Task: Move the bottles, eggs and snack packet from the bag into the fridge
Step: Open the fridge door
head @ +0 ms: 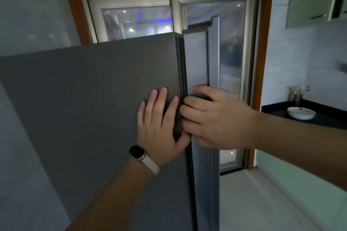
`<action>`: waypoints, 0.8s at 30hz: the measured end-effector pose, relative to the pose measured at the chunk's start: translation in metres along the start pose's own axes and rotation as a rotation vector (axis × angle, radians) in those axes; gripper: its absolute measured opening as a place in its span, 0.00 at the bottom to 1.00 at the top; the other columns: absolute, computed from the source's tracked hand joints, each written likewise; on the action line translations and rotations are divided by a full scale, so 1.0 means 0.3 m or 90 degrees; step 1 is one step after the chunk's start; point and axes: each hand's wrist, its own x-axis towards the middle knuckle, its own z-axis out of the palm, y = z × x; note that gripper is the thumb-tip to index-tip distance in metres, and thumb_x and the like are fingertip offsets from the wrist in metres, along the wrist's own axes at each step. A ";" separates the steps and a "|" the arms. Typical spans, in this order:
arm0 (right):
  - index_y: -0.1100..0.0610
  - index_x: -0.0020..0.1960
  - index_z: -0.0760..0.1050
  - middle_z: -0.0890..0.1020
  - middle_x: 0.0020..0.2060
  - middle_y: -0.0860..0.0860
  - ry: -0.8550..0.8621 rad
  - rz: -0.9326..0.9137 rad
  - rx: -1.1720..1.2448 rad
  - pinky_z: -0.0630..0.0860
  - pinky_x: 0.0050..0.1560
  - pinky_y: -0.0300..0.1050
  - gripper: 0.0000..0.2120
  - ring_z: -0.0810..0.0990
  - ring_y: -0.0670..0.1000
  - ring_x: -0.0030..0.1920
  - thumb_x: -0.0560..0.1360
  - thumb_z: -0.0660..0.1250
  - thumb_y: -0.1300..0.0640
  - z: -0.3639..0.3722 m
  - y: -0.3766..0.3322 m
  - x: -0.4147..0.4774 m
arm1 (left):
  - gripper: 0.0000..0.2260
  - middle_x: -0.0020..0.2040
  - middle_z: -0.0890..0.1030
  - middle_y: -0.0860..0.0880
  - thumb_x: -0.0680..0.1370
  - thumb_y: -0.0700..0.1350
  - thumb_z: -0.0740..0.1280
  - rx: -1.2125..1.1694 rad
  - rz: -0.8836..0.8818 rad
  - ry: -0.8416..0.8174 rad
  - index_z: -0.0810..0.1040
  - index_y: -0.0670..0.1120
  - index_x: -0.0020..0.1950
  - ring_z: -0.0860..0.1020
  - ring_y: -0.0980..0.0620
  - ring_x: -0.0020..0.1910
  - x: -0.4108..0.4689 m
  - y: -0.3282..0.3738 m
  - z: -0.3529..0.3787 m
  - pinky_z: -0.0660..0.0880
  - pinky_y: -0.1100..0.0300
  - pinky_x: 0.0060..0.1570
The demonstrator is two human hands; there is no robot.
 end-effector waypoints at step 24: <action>0.58 0.45 0.79 0.82 0.49 0.56 0.081 0.137 -0.060 0.67 0.69 0.58 0.06 0.80 0.59 0.56 0.73 0.66 0.56 -0.006 -0.009 -0.190 | 0.31 0.75 0.63 0.40 0.73 0.53 0.65 0.006 0.018 0.002 0.66 0.43 0.74 0.62 0.39 0.75 -0.007 -0.005 -0.002 0.54 0.43 0.75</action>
